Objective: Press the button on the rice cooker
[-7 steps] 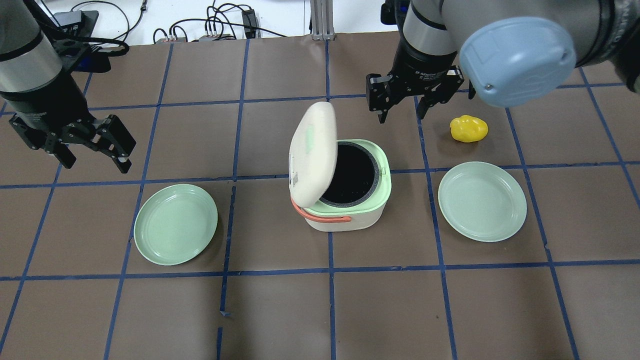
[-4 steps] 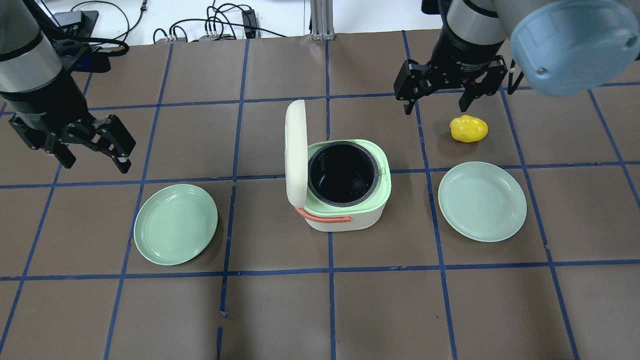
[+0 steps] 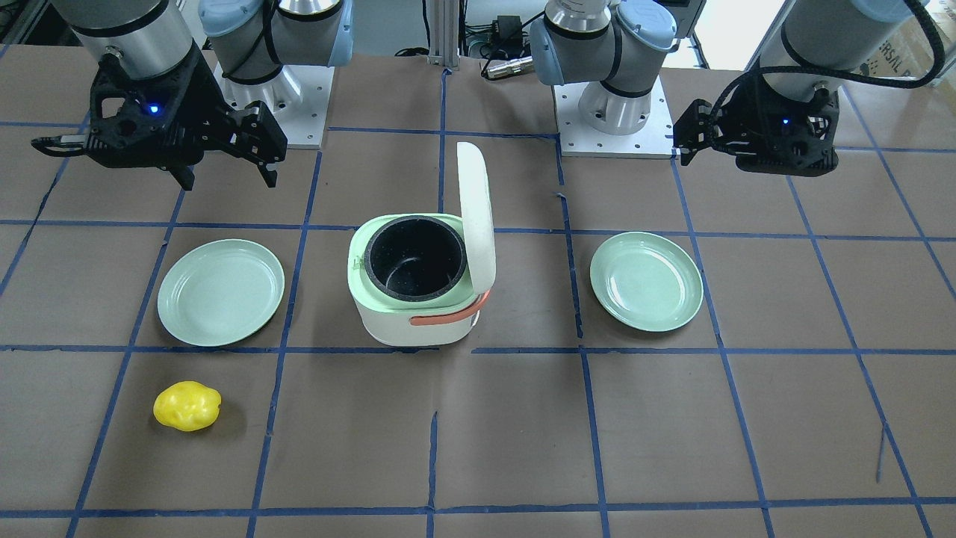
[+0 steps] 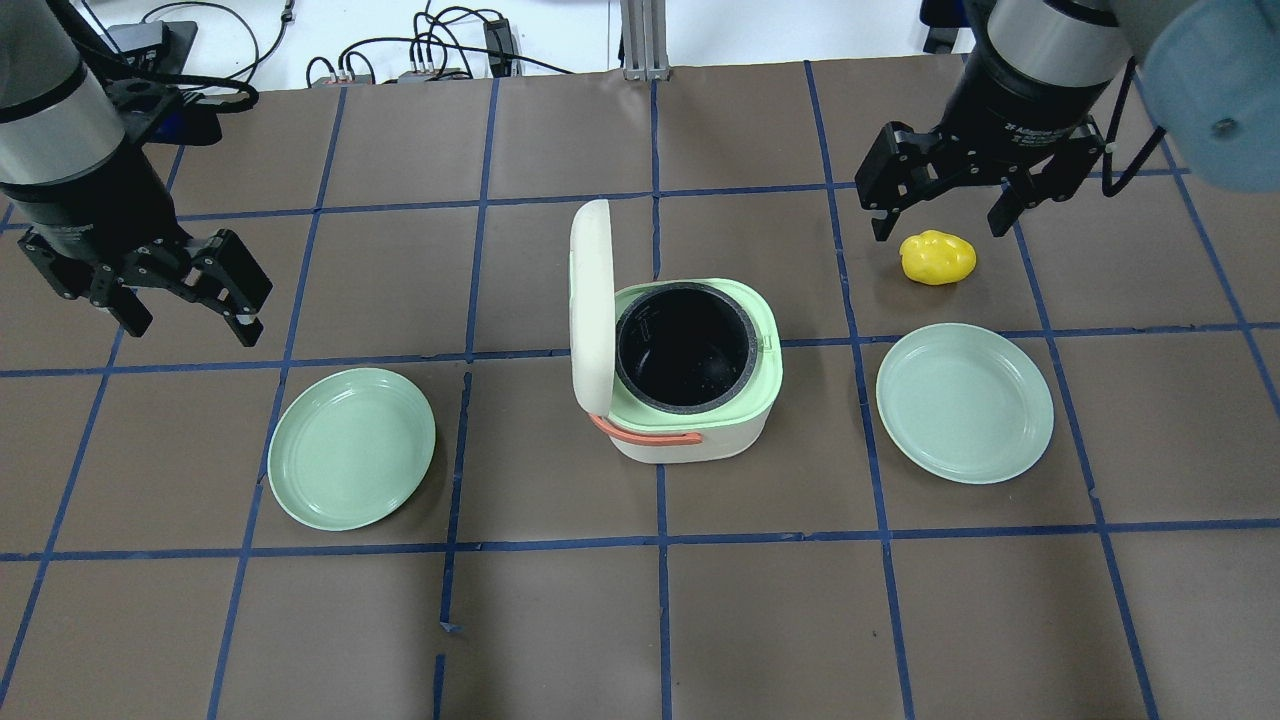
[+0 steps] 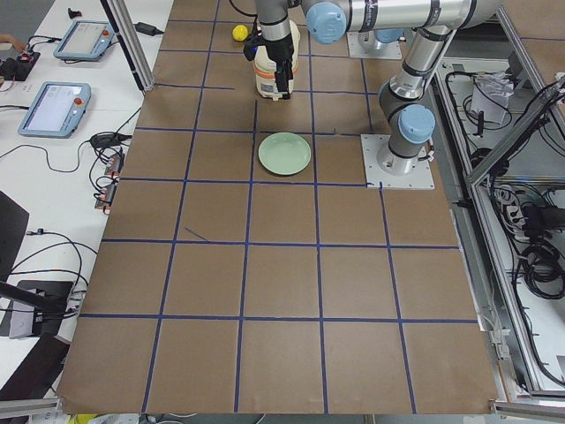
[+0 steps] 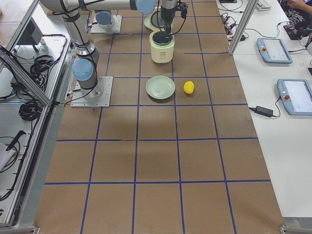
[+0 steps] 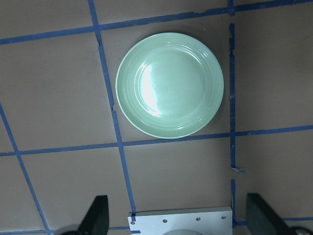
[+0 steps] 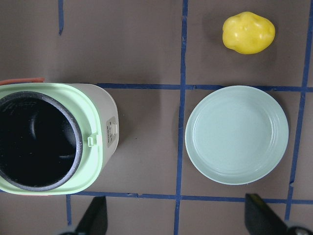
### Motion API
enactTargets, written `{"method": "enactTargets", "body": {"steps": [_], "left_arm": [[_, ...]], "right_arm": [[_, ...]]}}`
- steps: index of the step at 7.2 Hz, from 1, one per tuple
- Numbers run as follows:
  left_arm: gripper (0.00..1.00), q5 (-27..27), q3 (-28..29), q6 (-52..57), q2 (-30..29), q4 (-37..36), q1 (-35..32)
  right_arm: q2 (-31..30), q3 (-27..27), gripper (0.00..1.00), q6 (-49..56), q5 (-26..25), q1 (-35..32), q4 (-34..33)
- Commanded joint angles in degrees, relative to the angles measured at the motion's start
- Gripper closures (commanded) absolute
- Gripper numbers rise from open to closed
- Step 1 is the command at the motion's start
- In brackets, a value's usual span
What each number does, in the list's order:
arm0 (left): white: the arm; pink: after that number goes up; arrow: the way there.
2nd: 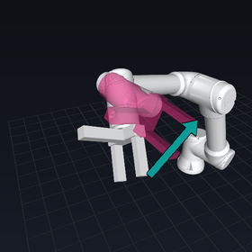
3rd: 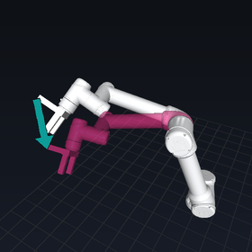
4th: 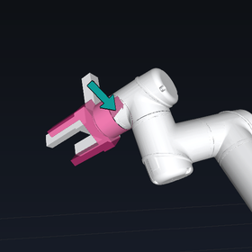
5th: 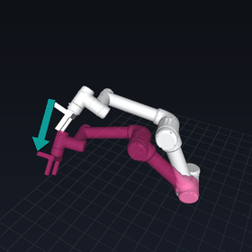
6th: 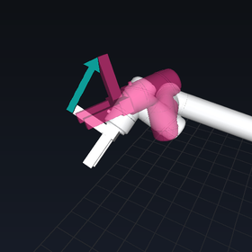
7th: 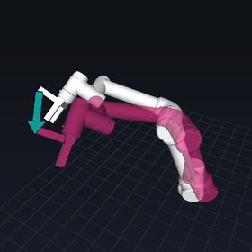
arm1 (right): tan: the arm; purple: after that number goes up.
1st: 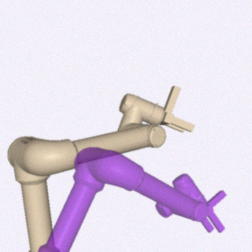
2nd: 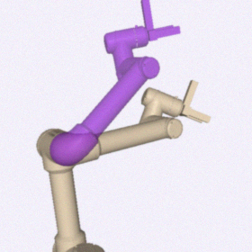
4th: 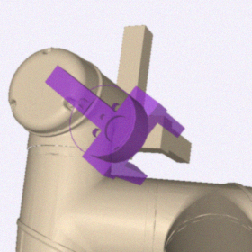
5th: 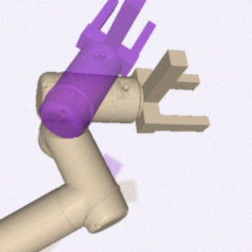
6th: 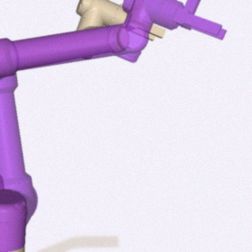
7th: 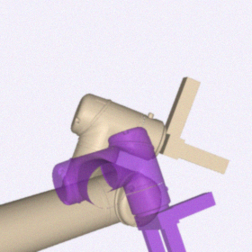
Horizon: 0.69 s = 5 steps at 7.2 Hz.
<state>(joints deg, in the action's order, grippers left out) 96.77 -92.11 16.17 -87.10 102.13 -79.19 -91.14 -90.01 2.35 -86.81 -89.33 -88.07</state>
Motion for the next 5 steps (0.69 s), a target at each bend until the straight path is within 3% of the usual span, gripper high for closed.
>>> {"method": "enactTargets", "body": {"steps": [1, 5], "left_arm": [[0.0, 0.0, 0.0, 0.0, 0.0, 0.0, 0.0], [0.0, 0.0, 0.0, 0.0, 0.0, 0.0, 0.0]], "right_arm": [[-0.71, -2.09, 0.0, 1.17, 0.58, 0.83, 0.28], [-0.97, -3.07, 0.0, 1.25, 0.67, 0.83, 0.27]]}}
